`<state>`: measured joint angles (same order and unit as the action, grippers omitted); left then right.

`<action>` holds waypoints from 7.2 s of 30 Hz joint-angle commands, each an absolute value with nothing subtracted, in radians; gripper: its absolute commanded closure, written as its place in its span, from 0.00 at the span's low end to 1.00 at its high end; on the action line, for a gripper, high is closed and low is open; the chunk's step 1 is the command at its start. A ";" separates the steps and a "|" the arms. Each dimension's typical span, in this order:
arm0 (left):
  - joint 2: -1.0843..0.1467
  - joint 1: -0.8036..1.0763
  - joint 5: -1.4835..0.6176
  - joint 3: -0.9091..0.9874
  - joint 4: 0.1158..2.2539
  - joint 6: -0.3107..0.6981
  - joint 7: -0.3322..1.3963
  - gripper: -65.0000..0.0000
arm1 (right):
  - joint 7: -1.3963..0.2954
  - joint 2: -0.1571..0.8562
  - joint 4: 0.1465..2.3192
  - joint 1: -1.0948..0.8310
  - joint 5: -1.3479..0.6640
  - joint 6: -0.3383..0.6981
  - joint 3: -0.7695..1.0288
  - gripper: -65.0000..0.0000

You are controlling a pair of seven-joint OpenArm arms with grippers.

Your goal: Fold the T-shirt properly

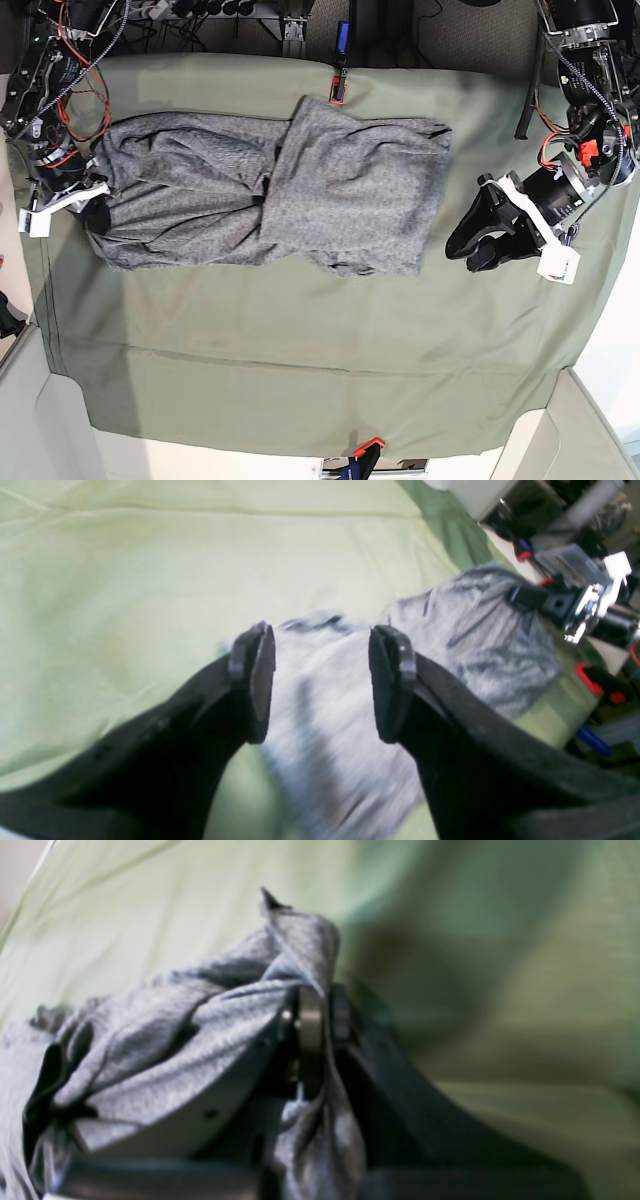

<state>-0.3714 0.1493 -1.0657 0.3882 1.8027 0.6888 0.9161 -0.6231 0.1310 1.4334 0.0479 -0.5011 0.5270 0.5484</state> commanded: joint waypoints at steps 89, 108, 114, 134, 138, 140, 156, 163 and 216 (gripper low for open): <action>-0.449 0.294 -1.170 0.525 1.899 0.698 1.037 0.50 | -0.765 -0.150 1.518 0.241 -0.466 0.580 -0.450 0.48; -0.468 0.316 -1.228 0.496 1.938 0.698 1.030 0.91 | -0.626 -0.150 1.677 0.260 -0.326 0.538 -0.286 1.00; -0.468 0.333 -1.077 0.234 2.101 0.698 1.010 1.00 | -0.622 -0.150 1.688 0.279 -0.286 0.519 0.022 1.00; -0.468 0.278 -0.599 -0.104 1.826 0.698 0.856 1.00 | -0.575 -0.078 1.409 0.288 -0.295 0.520 0.159 1.00; -0.468 0.266 -0.503 -0.104 1.767 0.698 0.830 1.00 | -0.576 -0.078 1.394 0.290 -0.290 0.520 0.123 1.00; -0.468 0.265 -0.469 -0.104 1.732 0.698 0.791 1.00 | -0.575 -0.078 1.394 0.292 -0.271 0.520 0.096 1.00; -0.469 -0.095 -0.345 -0.104 1.427 0.698 0.759 1.00 | -0.579 -0.060 1.394 0.307 -0.183 0.496 0.028 1.00; -0.472 -0.290 -0.347 -0.104 1.253 0.698 0.724 1.00 | -0.580 0.003 1.394 0.307 -0.183 0.493 0.029 1.00; -0.695 0.102 -0.781 0.238 1.531 0.698 0.776 1.00 | -0.533 -0.079 1.451 0.027 -0.273 0.514 -0.291 1.00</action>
